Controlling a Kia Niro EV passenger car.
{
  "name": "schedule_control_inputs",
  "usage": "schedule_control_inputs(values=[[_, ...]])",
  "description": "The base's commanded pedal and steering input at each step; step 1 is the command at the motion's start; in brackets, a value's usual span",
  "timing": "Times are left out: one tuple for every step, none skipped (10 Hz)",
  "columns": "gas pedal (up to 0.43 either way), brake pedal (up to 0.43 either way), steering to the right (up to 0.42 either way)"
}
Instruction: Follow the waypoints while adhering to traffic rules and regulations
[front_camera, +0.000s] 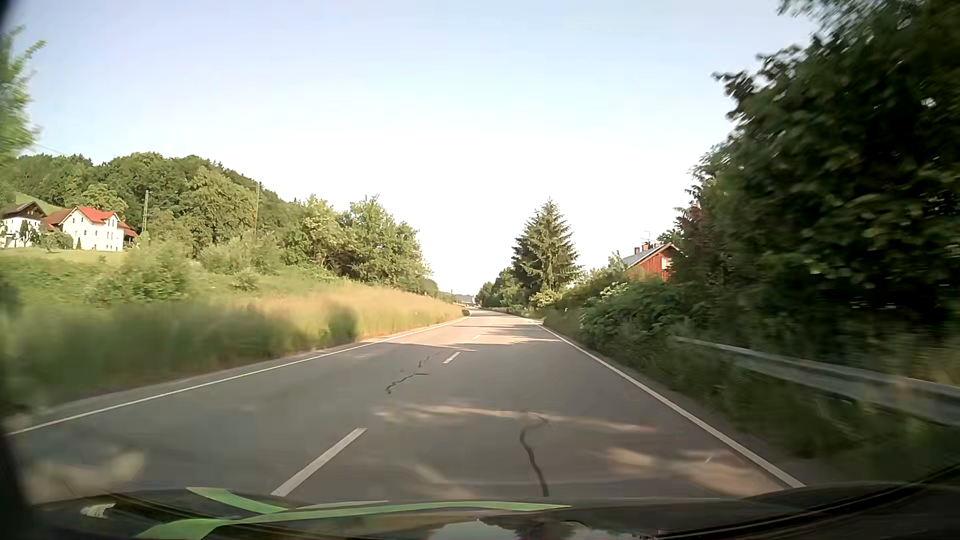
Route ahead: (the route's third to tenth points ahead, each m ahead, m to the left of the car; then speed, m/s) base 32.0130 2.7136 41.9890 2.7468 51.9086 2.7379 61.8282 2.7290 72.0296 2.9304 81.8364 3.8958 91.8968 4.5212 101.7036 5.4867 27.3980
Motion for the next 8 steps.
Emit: schedule_control_inputs(values=[[0.130,0.000,-0.002],[0.067,0.000,-0.002],[0.020,0.000,-0.002],[0.020,0.000,-0.002],[0.000,0.000,-0.002],[0.000,0.000,-0.002],[0.000,0.000,-0.002],[0.000,0.000,-0.002]])
